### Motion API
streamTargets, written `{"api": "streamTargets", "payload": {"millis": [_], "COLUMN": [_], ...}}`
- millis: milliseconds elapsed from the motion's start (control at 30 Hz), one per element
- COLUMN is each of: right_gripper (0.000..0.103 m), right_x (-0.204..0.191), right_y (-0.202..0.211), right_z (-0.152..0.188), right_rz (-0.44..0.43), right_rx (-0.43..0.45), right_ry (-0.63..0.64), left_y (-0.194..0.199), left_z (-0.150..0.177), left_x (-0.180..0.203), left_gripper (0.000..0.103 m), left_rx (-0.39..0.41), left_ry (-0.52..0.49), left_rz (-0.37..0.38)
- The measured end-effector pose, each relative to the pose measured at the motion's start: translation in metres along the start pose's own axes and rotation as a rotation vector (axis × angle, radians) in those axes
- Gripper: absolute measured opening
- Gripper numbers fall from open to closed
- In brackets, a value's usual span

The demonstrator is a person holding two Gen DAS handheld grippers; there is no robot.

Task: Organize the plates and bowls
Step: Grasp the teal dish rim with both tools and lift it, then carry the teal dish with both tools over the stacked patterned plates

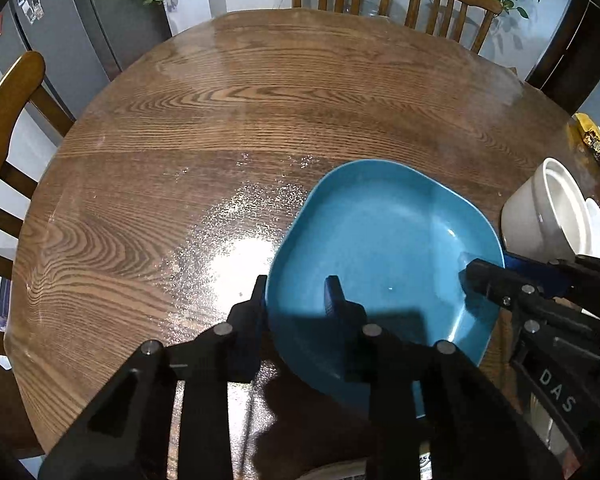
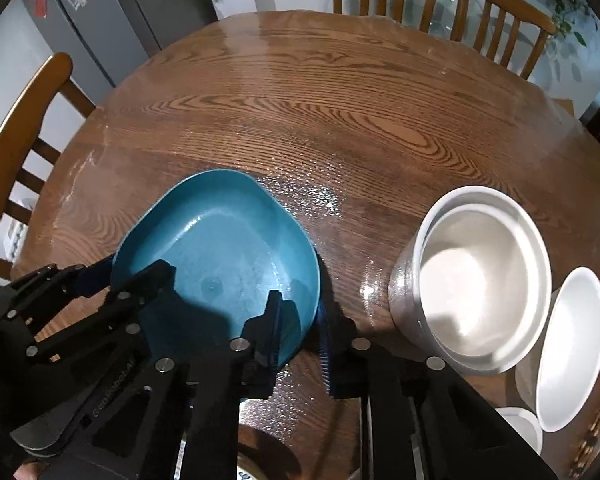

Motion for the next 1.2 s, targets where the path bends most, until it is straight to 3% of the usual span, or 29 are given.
{"api": "streamTargets", "payload": {"millis": [200,733,1200], "right_gripper": [0.009,0.008,0.008], "right_x": [0.0,0.011,0.021], "right_y": [0.005,0.046,0.094], "right_z": [0.0,0.004,0.027], "right_rz": [0.019,-0.01,-0.049], "right_rx": [0.024,0.109,0.202], "right_ry": [0.005,-0.03,-0.054], "left_y": [0.0,0.043,0.09], "left_z": [-0.002,-0.003,0.012], "left_x": [0.0,0.008,0.029], "left_gripper": [0.019,0.019,0.019], "left_rx": [0.006,0.091,0.163], "left_ry": [0.002,-0.044,-0.071], "left_rz": [0.004,-0.021,-0.017]}}
Point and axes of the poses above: each gripper's, at about its wrist camera, not at the fingertips, and y roughly against the way its jaws point, x to its right, z to its underside, the point moved 6 cm from there along -y, roughly the way its jaws point, and after that the axes turned 12 degrees about z, right-handed, at the moved point
